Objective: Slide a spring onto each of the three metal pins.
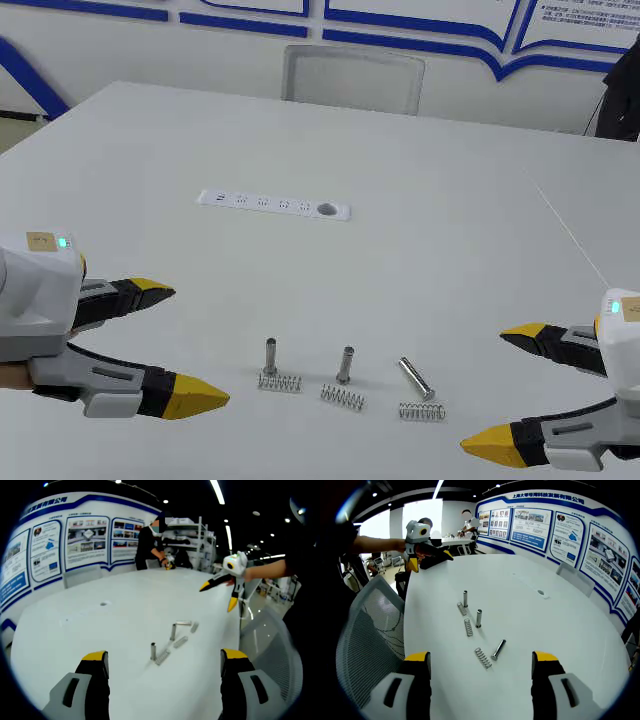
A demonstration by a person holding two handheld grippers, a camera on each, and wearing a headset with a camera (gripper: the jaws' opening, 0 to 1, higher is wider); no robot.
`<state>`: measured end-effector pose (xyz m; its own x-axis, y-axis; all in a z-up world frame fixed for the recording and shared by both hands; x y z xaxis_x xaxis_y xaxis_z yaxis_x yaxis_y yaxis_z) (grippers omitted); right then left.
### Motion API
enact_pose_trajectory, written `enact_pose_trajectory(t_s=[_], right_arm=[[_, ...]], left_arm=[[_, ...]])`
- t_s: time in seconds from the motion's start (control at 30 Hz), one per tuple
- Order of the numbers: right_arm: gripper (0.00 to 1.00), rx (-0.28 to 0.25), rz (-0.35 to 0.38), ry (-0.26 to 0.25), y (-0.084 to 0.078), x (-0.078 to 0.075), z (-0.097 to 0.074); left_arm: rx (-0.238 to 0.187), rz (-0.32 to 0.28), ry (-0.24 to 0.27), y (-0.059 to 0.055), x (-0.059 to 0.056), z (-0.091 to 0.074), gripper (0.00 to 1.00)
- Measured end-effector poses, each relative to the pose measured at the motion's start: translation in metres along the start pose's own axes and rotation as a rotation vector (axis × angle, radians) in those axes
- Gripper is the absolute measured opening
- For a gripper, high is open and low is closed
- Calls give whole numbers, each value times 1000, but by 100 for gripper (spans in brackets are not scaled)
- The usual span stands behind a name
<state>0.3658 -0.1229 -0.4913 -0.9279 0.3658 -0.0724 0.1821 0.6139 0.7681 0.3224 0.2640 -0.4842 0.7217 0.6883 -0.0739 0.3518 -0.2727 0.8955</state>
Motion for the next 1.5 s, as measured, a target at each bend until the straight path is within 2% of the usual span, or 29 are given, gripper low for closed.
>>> enact_pose_trajectory(t_s=[0.17, 1.1, 1.17, 1.23, 1.33, 1.5], right_arm=[[84, 1, 12, 6, -1, 1, 2], [83, 4, 40, 9, -3, 0, 6], [83, -2, 41, 10, -3, 0, 7], [83, -14, 46, 1, -2, -2, 9], [82, -18, 60, -8, -1, -7, 11], [79, -34, 96, -13, 2, -16, 18]], left_arm=[[-10, -12, -4, -1, 0, 1, 94], [10, -24, -10, -9, 0, 4, 93], [12, -25, -7, -9, -1, 3, 93], [-13, -33, -5, -8, -5, 3, 93], [-21, -38, -8, -10, -10, 4, 93], [2, -28, -8, -17, -16, 8, 93]])
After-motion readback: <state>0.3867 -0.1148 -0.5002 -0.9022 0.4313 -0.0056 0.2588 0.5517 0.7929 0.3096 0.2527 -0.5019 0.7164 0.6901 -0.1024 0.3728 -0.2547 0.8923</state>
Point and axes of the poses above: the centre of the closed fingertips' face, and the gripper's own axes: z roughly forward along the fingers, x roughly to its left, y roughly out of its top, the point moved 10 cm from there along -z, roughly backward along the fingers, and after that the axes turned 2 degrees about y, right-handed, at the moved point
